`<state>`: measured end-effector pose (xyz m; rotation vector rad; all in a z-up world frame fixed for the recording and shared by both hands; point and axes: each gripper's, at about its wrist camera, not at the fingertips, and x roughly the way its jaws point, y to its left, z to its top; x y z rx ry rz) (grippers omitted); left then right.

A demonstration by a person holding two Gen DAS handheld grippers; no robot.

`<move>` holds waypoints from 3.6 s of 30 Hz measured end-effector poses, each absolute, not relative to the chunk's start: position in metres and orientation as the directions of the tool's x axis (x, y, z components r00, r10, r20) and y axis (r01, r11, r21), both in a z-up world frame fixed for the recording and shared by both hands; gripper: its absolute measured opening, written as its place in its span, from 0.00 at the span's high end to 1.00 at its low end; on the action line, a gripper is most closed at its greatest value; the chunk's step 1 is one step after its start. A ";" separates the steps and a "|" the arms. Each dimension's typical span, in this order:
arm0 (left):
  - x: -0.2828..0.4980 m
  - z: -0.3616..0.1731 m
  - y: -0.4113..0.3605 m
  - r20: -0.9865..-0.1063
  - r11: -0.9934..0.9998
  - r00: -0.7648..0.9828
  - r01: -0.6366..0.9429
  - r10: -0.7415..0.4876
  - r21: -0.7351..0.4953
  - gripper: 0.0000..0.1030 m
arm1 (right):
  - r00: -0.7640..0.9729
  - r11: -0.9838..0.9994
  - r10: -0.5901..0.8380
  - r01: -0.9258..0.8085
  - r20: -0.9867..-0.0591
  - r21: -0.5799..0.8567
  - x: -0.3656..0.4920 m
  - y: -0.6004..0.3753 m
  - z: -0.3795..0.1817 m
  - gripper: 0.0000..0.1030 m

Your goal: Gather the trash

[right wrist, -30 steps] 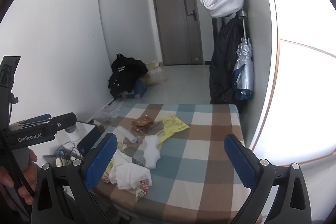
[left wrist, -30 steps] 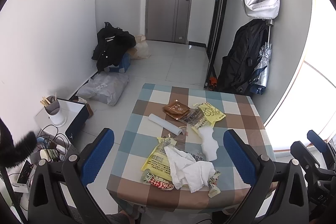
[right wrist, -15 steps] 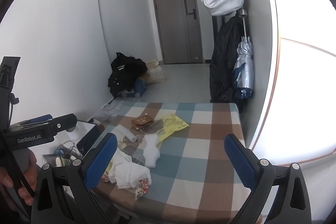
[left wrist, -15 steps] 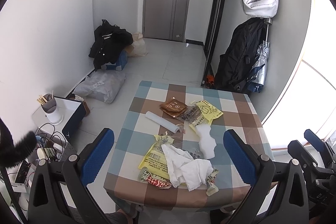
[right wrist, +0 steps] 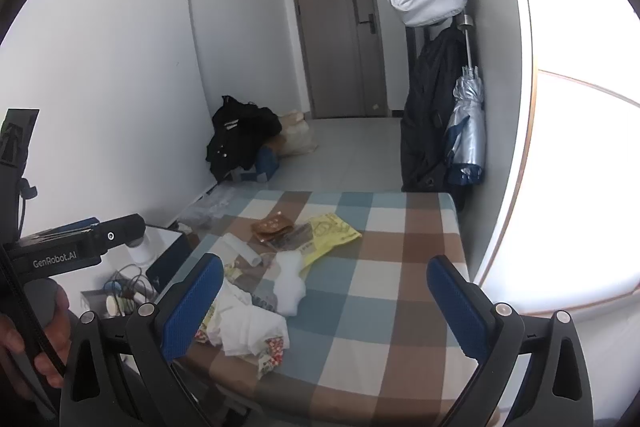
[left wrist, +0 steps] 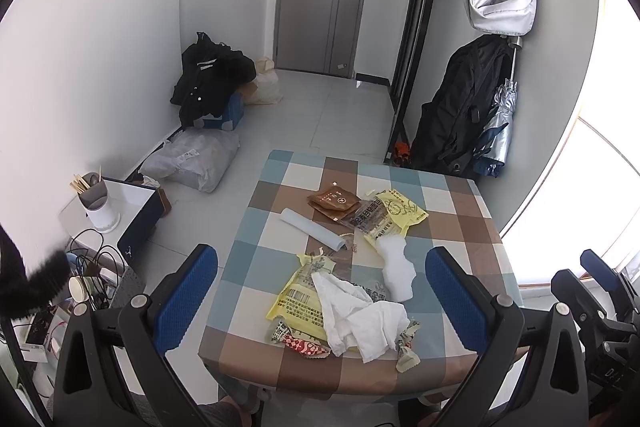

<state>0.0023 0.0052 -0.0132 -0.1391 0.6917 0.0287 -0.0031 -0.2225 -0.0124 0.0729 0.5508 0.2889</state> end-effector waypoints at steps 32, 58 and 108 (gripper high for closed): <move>0.015 -0.021 0.025 -0.671 0.978 0.734 -0.047 -0.104 -0.203 0.01 | 0.726 0.947 0.322 -0.254 -0.608 0.198 0.020 -0.208 -0.032 0.00; 0.048 -0.064 0.111 -0.778 0.905 0.598 -0.197 -0.193 -0.376 0.01 | 0.259 0.889 0.318 -0.415 -0.912 0.193 0.089 -0.100 -0.151 0.45; 0.059 -0.091 0.069 -0.857 0.945 0.490 -0.176 -0.159 -0.276 0.01 | 0.289 0.912 0.408 -0.174 -0.866 0.371 0.105 -0.142 -0.154 0.32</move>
